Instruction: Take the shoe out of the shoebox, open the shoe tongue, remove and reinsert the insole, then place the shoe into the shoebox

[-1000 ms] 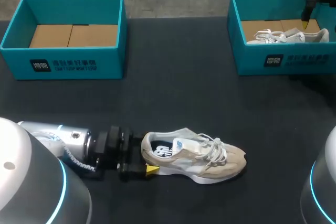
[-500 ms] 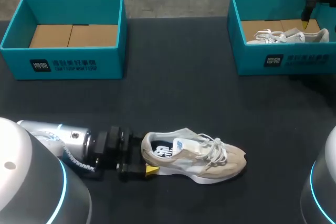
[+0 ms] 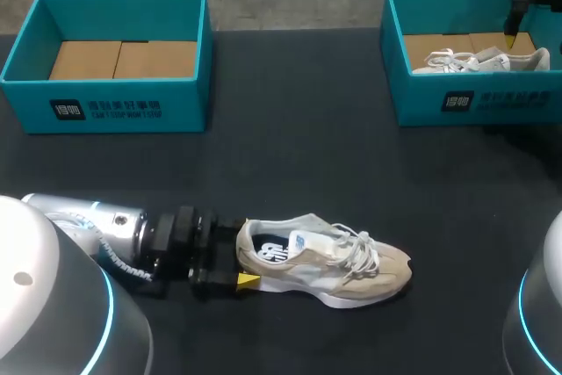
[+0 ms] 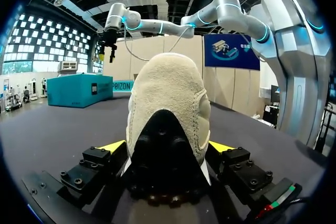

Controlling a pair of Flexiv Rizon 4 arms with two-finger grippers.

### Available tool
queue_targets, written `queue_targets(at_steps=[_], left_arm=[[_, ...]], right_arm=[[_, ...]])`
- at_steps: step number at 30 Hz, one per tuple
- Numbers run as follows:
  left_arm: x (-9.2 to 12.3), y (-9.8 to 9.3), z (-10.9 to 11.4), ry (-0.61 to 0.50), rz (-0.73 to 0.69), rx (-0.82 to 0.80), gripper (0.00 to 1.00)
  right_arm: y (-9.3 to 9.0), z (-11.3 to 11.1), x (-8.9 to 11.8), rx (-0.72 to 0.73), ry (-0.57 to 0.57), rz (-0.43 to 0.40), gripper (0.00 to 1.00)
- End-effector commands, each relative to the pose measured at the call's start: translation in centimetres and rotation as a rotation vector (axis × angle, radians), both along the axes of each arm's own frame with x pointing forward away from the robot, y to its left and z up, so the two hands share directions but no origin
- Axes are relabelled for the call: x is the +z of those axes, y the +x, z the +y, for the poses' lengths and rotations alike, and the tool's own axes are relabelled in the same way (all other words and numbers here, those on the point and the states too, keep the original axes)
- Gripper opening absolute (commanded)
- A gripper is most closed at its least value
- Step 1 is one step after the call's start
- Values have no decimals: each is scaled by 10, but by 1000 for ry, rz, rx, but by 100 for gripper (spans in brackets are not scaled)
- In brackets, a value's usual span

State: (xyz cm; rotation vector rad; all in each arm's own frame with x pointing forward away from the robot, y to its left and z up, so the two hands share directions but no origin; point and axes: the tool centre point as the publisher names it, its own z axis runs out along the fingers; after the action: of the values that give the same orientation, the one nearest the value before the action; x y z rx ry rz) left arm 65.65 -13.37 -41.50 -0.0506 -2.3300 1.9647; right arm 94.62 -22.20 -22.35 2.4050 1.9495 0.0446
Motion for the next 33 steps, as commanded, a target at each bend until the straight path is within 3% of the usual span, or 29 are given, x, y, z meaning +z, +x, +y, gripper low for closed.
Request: queue_targets(at_steps=[1,33], left_arm=[[4,-1,-1,5,1,-3,100],[-1,-3,-17,27,7,-8,100]], right_arm=[[0,0,0,-2,-1,0,100],[0,0,0,-2,-1,0,100]])
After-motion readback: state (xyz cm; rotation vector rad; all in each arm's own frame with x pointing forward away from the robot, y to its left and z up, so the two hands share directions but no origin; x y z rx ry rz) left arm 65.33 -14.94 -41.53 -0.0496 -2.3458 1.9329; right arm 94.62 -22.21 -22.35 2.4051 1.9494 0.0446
